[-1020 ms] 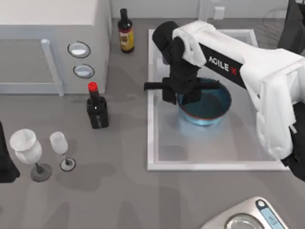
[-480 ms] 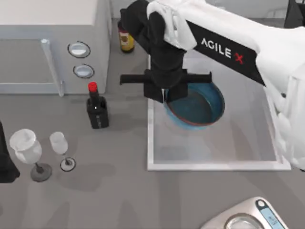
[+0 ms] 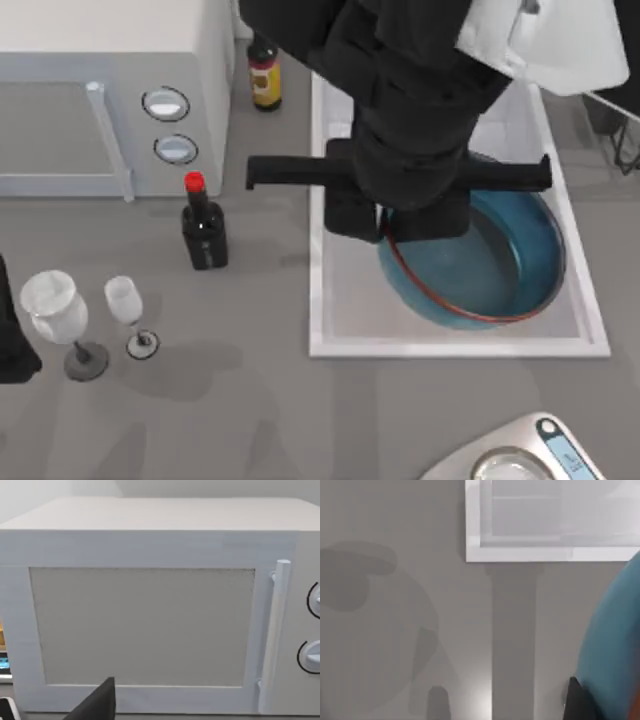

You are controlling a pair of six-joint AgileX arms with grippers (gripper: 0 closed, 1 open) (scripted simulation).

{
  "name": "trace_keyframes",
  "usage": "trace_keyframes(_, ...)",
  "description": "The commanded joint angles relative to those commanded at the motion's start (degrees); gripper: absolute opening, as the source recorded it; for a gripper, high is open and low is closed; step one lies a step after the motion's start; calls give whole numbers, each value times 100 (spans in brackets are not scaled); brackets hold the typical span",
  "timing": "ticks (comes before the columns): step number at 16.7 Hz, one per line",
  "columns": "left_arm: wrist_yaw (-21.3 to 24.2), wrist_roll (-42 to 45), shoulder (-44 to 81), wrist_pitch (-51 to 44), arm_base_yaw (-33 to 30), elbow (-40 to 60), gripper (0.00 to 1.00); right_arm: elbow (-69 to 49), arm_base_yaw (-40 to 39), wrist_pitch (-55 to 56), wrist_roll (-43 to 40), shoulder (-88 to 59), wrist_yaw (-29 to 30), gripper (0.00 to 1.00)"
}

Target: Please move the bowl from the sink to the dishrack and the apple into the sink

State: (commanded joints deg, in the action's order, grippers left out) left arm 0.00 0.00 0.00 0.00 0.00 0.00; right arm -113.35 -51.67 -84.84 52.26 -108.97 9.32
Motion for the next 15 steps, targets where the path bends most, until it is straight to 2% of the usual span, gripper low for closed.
trace_keyframes(4, 0, 0, 0, 0, 0, 0, 100, 556, -457, -499, 447, 775, 48, 0)
trace_keyframes(10, 0, 0, 0, 0, 0, 0, 100, 583, -459, -522, 471, 809, 41, 0)
trace_keyframes(15, 0, 0, 0, 0, 0, 0, 100, 989, 375, 287, -278, 1107, -432, 0)
